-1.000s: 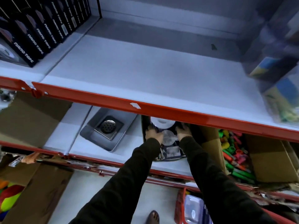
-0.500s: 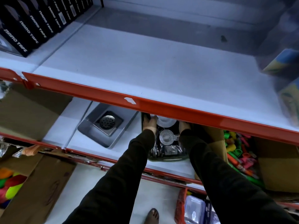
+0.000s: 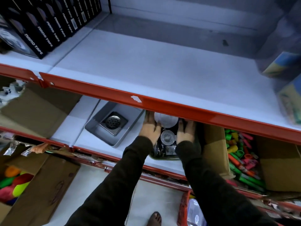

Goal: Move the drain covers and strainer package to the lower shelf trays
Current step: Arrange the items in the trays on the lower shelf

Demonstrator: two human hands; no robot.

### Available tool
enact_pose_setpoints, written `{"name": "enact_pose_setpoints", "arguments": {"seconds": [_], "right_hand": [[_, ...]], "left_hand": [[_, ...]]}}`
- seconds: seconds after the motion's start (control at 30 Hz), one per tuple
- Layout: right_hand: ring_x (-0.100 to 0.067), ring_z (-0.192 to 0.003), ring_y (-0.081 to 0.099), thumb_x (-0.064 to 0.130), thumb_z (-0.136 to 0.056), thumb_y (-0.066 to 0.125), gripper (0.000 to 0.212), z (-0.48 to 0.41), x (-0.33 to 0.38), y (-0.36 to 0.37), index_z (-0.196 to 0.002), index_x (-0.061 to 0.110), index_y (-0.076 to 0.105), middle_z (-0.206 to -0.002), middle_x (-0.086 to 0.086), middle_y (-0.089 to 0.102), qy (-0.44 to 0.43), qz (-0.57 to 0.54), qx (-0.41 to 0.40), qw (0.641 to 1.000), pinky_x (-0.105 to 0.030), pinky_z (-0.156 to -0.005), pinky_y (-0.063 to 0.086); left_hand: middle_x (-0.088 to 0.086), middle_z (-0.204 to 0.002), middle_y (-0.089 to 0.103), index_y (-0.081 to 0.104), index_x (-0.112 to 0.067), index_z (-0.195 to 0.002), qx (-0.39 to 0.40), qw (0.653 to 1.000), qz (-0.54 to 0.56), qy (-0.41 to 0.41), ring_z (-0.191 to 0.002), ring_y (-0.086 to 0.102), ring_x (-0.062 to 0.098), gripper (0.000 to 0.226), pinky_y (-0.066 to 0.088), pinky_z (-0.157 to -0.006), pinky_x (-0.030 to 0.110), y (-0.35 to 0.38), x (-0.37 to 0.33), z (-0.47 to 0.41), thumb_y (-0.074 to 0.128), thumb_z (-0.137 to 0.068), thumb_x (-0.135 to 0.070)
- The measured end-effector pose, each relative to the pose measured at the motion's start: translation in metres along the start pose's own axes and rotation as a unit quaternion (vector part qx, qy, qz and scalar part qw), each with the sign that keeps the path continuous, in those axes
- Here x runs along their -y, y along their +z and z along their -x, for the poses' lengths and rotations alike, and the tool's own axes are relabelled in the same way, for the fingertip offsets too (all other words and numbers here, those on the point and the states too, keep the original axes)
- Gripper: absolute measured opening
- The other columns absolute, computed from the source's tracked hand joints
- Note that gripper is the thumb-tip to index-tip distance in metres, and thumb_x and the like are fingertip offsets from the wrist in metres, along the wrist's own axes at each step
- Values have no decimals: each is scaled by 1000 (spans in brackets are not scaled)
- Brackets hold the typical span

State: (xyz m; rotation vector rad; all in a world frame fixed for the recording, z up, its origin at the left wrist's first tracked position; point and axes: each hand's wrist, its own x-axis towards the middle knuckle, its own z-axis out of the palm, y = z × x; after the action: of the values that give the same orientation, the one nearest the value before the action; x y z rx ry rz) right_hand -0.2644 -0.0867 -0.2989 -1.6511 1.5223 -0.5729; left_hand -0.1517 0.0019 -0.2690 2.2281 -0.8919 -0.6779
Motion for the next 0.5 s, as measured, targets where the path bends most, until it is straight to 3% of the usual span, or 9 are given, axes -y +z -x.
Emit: {"name": "enact_pose_setpoints", "arguments": {"seconds": [0.03, 0.1, 0.17, 0.23, 0.3, 0.37, 0.5], "right_hand": [[-30, -135, 42, 35, -97, 47, 42, 18, 0, -6, -138, 29, 43, -147, -7, 45, -35, 33, 18, 999, -52, -118, 20], [-22, -128, 49, 37, -93, 51, 33, 50, -10, -18, -125, 33, 52, -134, 0, 58, -130, 118, 73, 982, -51, -118, 16], [-17, -118, 57, 48, -85, 50, 38, 77, -28, -21, -121, 36, 57, -124, 8, 65, -227, 216, 144, 939, -43, -113, 29], [-17, -108, 64, 54, -78, 46, 44, 96, -47, -14, -113, 37, 65, -116, 11, 70, -291, 310, 172, 889, -39, -99, 42], [-18, -97, 70, 51, -76, 45, 41, 111, -52, -3, -103, 36, 71, -106, 11, 75, -307, 370, 175, 859, -37, -86, 51], [-16, -93, 71, 43, -80, 43, 37, 117, -47, 6, -103, 37, 71, -103, 11, 76, -297, 383, 157, 861, -37, -82, 52], [-22, -109, 65, 33, -93, 35, 39, 130, -32, 18, -119, 35, 65, -118, 9, 72, -281, 387, 166, 862, -42, -97, 40]], "left_hand": [[19, -152, 37, 40, -4, -141, -25, 998, -58, 2, -129, 50, 31, 50, 39, -114, 38, -9, 15, 11, 39, -100, -31], [22, -156, 32, 33, 0, -146, -86, 980, -176, -20, -146, 31, 33, 60, 18, -125, 44, -31, 52, 29, 35, -95, -30], [19, -158, 30, 30, 0, -149, -92, 966, -222, -97, -151, 20, 29, 67, 5, -126, 48, -48, 90, 39, 33, -91, -33], [17, -155, 38, 41, -4, -144, -50, 957, -246, -144, -151, 22, 28, 64, 6, -126, 51, -54, 114, 54, 31, -91, -37], [14, -155, 38, 43, -8, -144, 4, 947, -296, -127, -151, 20, 27, 60, 6, -126, 50, -51, 125, 65, 33, -93, -37], [12, -156, 36, 39, -9, -147, 32, 939, -326, -101, -151, 19, 26, 61, 5, -126, 50, -46, 124, 70, 36, -93, -37], [5, -155, 39, 35, -16, -149, 91, 939, -328, -42, -148, 28, 21, 59, -3, -124, 57, -33, 102, 85, 38, -93, -34]]}}
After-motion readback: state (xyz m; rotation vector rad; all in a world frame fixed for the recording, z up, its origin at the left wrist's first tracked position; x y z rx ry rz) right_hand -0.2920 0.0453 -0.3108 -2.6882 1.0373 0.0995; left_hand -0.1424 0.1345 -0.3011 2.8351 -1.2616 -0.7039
